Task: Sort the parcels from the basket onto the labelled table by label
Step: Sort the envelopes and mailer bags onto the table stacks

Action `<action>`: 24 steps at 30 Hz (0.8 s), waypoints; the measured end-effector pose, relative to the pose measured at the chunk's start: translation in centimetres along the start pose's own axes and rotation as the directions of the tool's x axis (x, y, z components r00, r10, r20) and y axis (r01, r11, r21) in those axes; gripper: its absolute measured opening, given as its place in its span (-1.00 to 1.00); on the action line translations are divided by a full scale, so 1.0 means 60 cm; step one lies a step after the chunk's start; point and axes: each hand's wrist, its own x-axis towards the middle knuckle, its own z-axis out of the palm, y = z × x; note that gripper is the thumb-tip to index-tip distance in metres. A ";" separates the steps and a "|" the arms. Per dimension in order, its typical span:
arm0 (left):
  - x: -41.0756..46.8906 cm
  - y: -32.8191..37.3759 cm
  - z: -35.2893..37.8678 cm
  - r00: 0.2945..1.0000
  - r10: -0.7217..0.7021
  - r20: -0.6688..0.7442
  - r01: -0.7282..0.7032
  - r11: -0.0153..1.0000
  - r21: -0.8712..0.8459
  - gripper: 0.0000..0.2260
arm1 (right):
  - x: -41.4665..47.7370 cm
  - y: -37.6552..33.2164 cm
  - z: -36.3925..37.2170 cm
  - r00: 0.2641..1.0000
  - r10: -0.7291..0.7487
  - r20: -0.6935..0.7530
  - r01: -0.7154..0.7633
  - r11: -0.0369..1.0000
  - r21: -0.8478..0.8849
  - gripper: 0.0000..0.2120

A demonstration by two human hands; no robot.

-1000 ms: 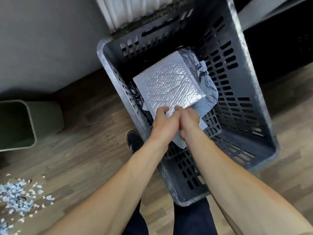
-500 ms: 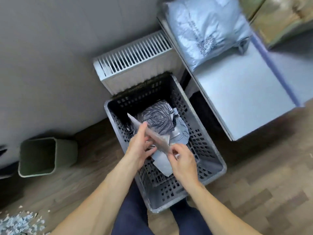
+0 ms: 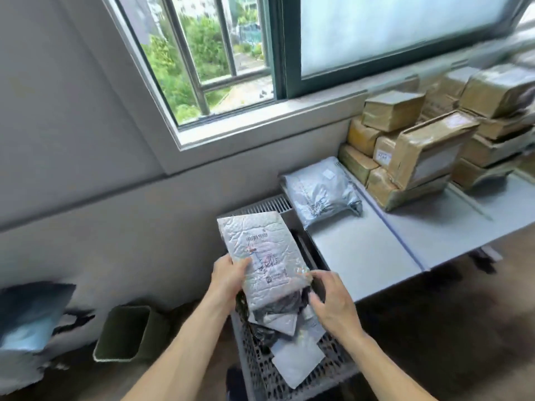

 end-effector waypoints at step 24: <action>-0.307 0.585 -0.101 0.577 0.803 0.146 -0.757 0.594 -0.272 -0.83 | 0.172 -0.566 -0.516 0.919 -0.395 -0.025 0.219 0.454 0.864 -0.70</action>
